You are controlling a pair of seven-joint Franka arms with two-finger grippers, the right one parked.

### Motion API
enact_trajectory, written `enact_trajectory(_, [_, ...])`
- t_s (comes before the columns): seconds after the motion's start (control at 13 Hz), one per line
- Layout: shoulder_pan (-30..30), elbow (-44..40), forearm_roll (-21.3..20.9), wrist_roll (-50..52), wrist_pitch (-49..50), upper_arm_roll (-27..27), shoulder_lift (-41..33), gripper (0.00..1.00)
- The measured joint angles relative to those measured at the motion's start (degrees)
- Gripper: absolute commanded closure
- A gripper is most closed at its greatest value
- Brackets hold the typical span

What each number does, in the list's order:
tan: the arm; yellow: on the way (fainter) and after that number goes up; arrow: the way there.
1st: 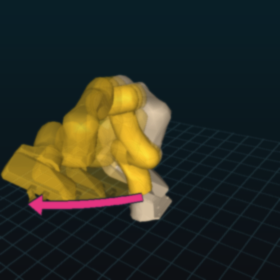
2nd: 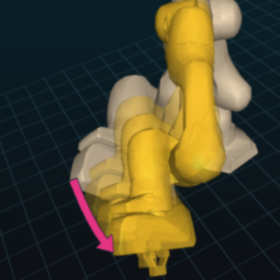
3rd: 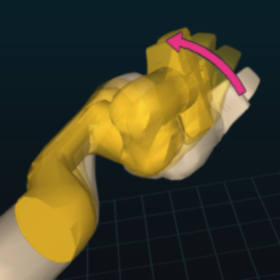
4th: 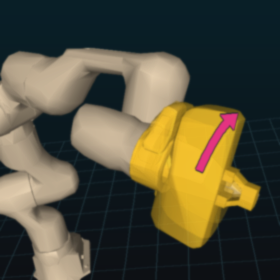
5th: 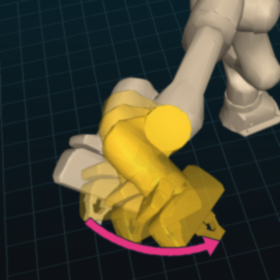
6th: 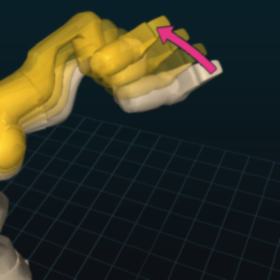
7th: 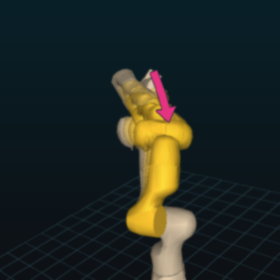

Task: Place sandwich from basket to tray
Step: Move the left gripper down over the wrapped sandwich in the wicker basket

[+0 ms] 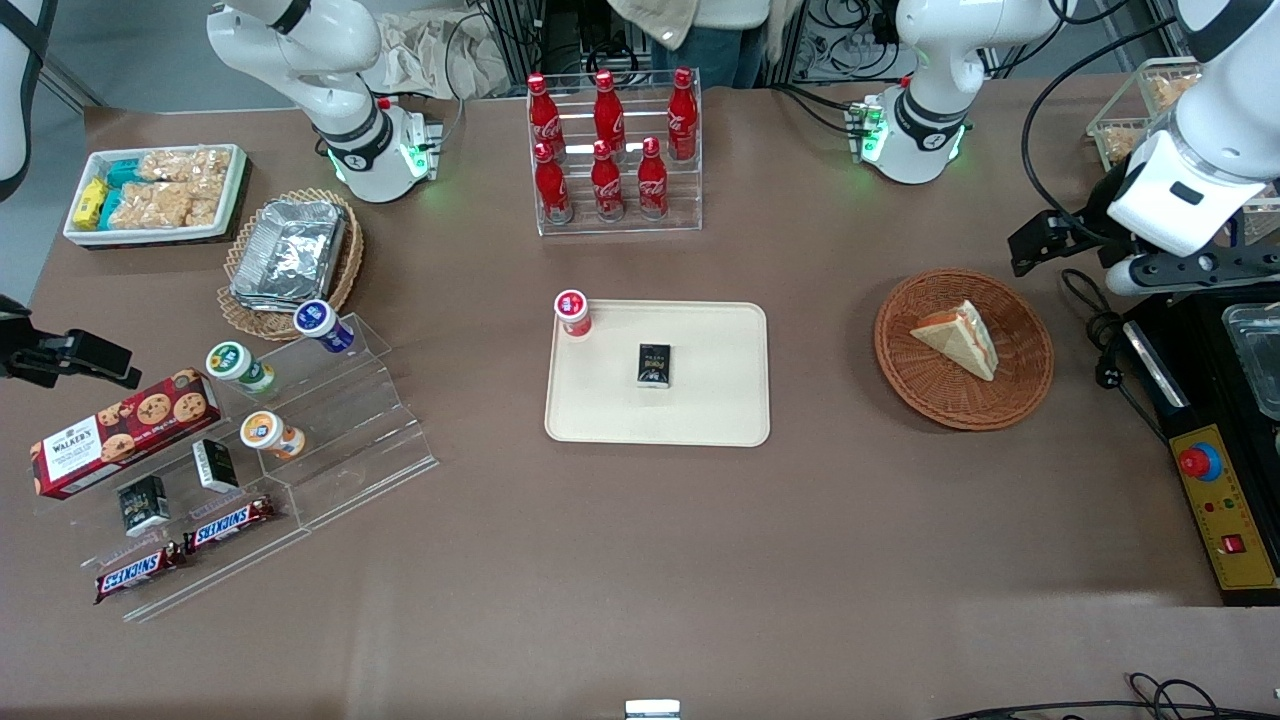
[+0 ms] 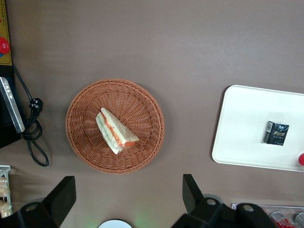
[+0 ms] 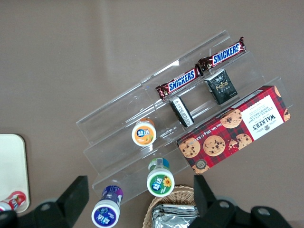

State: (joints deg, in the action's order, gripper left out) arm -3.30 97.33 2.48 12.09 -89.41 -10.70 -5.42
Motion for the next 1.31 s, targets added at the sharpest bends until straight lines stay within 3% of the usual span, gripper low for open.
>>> enact_trajectory(0.46, [-0.04, -0.02, 0.00, 0.88, 1.31, 0.14, 0.00, 0.00])
enact_trajectory(0.92, [-0.91, 0.54, -0.15, 21.23, 4.29, 0.83, -0.20, 0.00])
enact_trajectory(1.31, [-5.51, 10.56, -0.15, 28.60, 1.36, 1.87, -6.19, 0.00])
